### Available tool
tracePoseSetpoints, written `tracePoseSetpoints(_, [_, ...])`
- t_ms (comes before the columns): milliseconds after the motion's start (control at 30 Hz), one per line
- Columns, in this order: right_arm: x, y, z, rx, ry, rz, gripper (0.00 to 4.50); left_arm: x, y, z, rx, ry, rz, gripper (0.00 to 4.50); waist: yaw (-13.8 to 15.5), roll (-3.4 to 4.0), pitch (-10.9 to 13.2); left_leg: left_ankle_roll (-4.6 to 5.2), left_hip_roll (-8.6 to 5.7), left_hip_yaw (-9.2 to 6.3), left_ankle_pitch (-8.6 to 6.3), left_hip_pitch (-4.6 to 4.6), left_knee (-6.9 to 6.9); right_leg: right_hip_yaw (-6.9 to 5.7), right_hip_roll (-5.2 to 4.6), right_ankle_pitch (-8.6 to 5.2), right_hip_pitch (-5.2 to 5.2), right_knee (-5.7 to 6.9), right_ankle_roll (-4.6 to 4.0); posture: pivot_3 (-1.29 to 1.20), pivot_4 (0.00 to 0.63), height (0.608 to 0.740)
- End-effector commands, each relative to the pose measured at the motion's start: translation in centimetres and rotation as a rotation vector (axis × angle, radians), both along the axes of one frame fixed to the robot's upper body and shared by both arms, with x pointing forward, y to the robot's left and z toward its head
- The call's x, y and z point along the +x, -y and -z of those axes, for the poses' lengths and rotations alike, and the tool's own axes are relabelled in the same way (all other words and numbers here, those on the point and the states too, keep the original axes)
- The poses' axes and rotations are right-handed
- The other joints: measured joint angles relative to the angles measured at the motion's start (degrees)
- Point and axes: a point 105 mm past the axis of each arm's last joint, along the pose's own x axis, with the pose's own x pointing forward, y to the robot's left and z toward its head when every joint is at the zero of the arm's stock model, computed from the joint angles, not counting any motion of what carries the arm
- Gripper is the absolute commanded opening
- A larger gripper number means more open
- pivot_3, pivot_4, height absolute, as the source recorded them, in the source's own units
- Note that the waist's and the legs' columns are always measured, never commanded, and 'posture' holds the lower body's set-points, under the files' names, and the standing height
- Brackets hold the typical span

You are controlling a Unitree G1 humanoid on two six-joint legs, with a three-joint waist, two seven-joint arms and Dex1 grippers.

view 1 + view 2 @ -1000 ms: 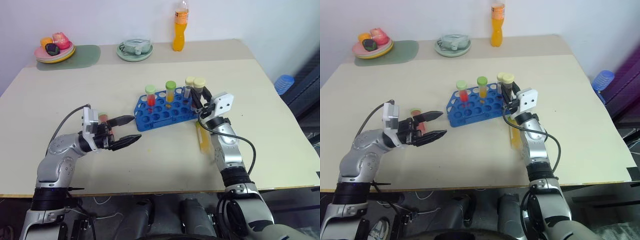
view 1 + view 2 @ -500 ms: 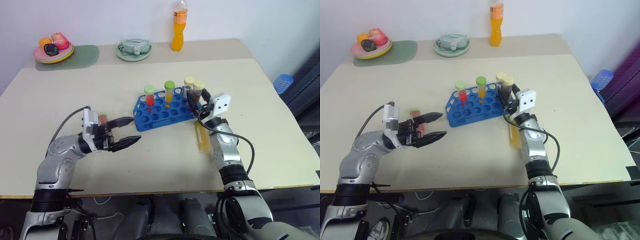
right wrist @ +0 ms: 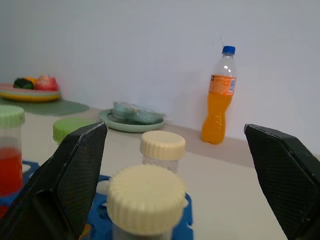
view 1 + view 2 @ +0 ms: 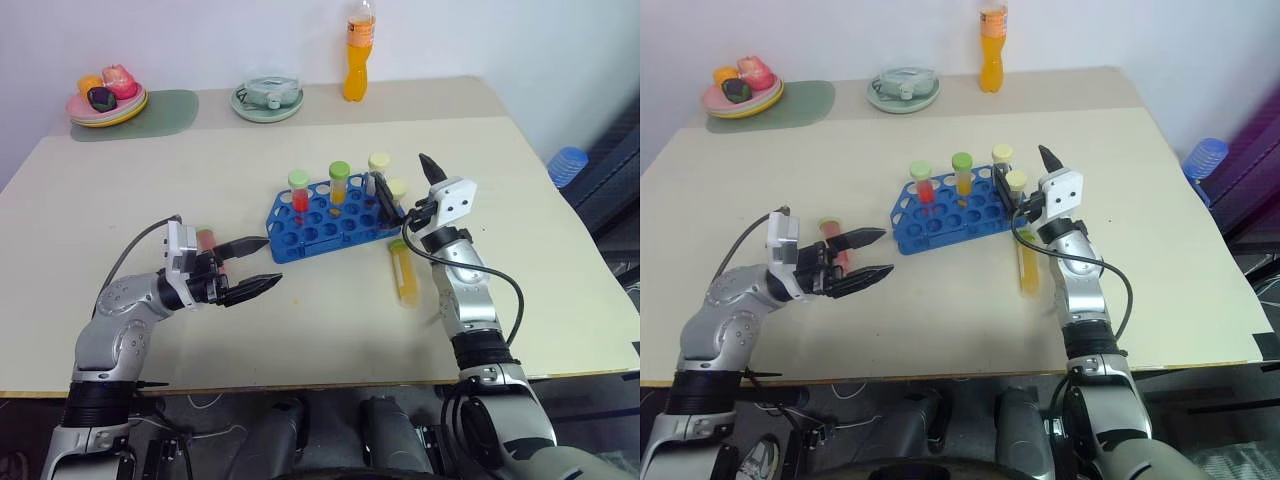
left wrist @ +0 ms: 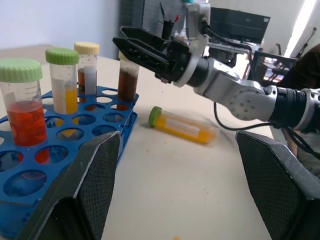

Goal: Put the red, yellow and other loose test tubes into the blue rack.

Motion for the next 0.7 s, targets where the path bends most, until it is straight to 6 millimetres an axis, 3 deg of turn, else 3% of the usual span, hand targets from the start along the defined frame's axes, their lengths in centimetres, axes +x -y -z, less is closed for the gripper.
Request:
tracePoseSetpoints(33, [-1.4,0.3,-2.4,-0.062,0.053,0.001,4.49,0.0,0.2,-0.8,-0.003,0.046,0.008,3.78,0.1,0.0,0.0,0.0,0.0,0.0,0.0,0.0,0.0,0.01,0.0,0.0,-0.01,0.0,0.0,0.0,0.15,0.74])
tracePoseSetpoints(233, [-4.5,1.9,-2.5,-0.216,-0.195,0.061,4.49,0.3,0.5,-0.5,-0.004,0.046,0.023,3.78,0.4,-0.01,0.0,0.25,0.01,0.04,-0.15,-0.02,-0.02,0.05,-0.11,0.0,-0.08,0.0,0.0,0.0,0.15,0.74])
tracePoseSetpoints(400, [-6.3,2.6,-1.6,-0.191,-0.556,0.028,4.49,0.8,1.0,-0.3,-0.004,0.051,0.05,3.78,0.3,-0.03,0.0,0.4,0.04,0.11,-0.24,-0.03,0.0,0.03,-0.2,0.0,-0.05,-0.01,0.0,0.0,0.15,0.74])
tracePoseSetpoints(567, [-5.7,2.9,0.5,0.009,-0.955,0.082,4.49,1.2,1.5,-0.1,-0.013,0.051,0.075,3.78,0.3,-0.04,0.0,0.44,0.06,0.2,-0.25,-0.06,0.0,0.03,-0.23,0.02,-0.08,-0.05,-0.02,0.0,0.15,0.74])
tracePoseSetpoints(700, [-4.9,2.1,2.2,0.059,-1.075,0.07,4.49,1.6,1.8,0.1,-0.013,0.058,0.091,3.78,0.5,-0.09,0.0,0.47,0.05,0.2,-0.27,-0.08,-0.02,0.0,-0.27,0.02,-0.04,-0.12,-0.02,0.0,0.15,0.74])
